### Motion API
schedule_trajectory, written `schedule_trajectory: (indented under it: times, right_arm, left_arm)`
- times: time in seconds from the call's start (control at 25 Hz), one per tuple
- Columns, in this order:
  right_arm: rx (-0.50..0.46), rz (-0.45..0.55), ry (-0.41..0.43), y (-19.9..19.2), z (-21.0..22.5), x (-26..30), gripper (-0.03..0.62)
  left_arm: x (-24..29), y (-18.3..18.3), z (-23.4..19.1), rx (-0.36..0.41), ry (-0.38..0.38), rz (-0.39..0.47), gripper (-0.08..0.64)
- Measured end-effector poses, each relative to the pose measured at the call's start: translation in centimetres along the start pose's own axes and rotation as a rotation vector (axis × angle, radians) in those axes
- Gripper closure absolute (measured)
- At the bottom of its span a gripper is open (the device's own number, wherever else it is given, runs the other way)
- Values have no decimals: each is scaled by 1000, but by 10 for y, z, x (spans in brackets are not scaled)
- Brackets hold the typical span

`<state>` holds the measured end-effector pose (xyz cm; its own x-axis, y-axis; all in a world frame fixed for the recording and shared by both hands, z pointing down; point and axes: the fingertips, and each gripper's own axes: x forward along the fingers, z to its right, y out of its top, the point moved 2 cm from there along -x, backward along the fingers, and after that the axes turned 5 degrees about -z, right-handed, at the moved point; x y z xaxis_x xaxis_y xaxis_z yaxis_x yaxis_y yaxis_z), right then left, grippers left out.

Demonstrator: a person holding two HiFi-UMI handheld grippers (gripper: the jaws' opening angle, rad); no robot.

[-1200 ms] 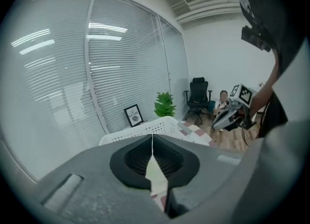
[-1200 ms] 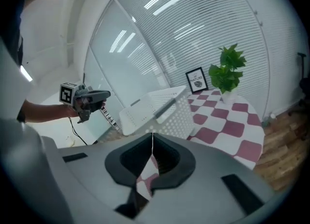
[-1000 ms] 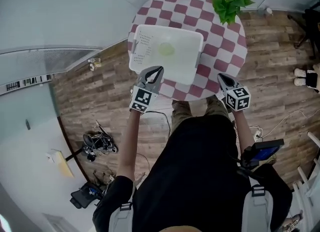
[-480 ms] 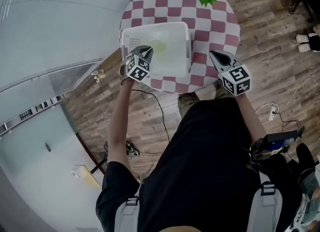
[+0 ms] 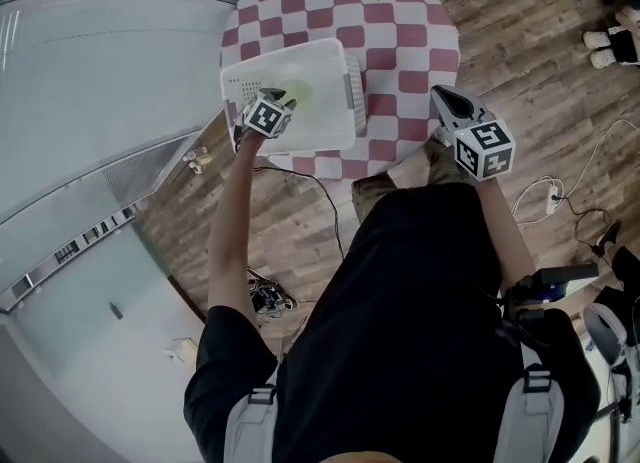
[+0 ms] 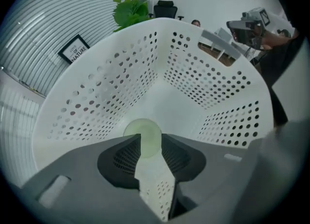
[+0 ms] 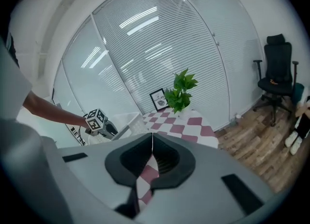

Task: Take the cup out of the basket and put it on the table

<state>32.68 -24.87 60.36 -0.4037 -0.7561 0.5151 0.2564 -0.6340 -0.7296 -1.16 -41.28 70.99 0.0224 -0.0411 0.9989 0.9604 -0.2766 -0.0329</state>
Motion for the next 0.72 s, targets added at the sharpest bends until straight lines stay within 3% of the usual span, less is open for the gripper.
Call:
schedule_trajectory:
  times: [0.36,0.52,0.72]
  right_arm:
    - [58,-12,-28,-17,22,-13,580]
    - [60,-18,-44,-21,27,-17,580]
    - [95,-24,-81,-32,42,-24,580]
  left_arm:
    - [25,10,12,-19,-78,-67,440]
    - [37,11,12,-17,-59,-87,440]
    - [53,19,5,49,18,-90,440]
